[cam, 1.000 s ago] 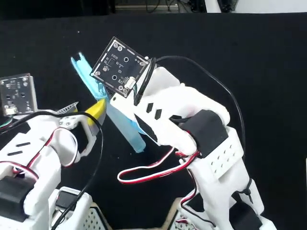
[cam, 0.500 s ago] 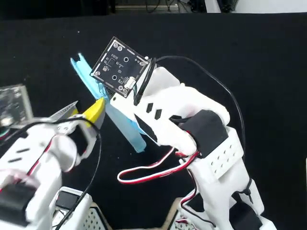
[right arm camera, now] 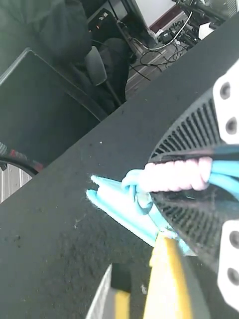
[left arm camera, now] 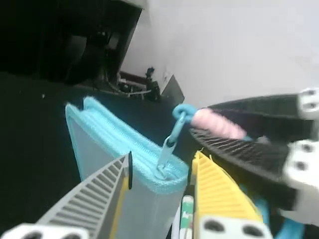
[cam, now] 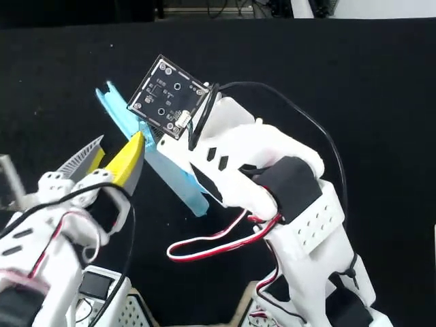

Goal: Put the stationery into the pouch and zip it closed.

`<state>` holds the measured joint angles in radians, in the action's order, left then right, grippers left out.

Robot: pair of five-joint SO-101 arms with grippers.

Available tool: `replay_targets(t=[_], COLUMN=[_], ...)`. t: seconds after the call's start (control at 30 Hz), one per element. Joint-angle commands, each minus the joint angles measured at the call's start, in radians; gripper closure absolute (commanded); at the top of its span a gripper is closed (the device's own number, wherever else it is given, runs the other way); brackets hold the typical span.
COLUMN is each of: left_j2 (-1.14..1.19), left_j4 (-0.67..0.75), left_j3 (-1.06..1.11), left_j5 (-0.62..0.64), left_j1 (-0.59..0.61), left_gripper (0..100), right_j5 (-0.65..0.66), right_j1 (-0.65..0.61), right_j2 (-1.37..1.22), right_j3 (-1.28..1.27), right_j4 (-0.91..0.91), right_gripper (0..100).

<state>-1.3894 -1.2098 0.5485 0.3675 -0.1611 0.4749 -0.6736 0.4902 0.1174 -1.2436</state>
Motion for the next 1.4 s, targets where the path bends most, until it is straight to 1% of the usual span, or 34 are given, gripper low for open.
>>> replay_targets(t=[0.0, 0.33, 0.4, 0.47, 0.57, 0.6, 0.67, 0.77, 1.0, 1.07, 1.2, 1.37], left_j2=[-0.005, -0.006, -0.006, -0.006, -0.006, -0.006, -0.006, -0.006, -0.006, -0.006, -0.006, -0.006], left_j4=[0.072, 0.081, 0.081, 0.081, 0.083, 0.083, 0.083, 0.092, 0.083, 0.057, -0.011, -0.005], left_j3=[0.105, 0.127, 0.127, 0.127, 0.127, 0.127, 0.127, 0.120, -0.019, -0.035, -0.027, -0.064], left_j5=[0.002, -0.003, -0.052, -0.109, -0.155, -0.176, -0.210, -0.245, -0.405, -0.453, -0.474, -0.473], left_j1=[0.012, 0.012, 0.004, 0.004, 0.008, 0.008, 0.012, 0.012, 0.012, 0.012, 0.010, 0.012], left_gripper=[79, 80, 80, 84, 97, 98, 95, 97, 97, 97, 97, 97], right_j5=[0.008, 0.009, 0.009, 0.009, 0.009, 0.009, 0.009, 0.008, 0.003, 0.003, 0.002, 0.000], right_j1=[-0.008, -0.008, -0.008, -0.008, -0.008, -0.008, -0.008, -0.008, -0.008, -0.006, -0.005, -0.002], right_j2=[0.036, 0.036, 0.036, 0.036, 0.036, 0.036, 0.036, 0.036, 0.036, 0.036, 0.036, 0.036], right_j3=[0.008, 0.010, 0.010, 0.008, 0.008, 0.010, 0.010, 0.007, 0.012, 0.013, 0.010, 0.005], right_j4=[0.025, 0.025, 0.025, 0.025, 0.025, 0.025, 0.026, 0.040, 0.048, 0.048, 0.058, 0.075], right_gripper=[98.7, 98.7, 98.7, 98.7, 98.7, 98.7, 98.7, 98.7, 98.7, 98.7, 98.8, 98.8])
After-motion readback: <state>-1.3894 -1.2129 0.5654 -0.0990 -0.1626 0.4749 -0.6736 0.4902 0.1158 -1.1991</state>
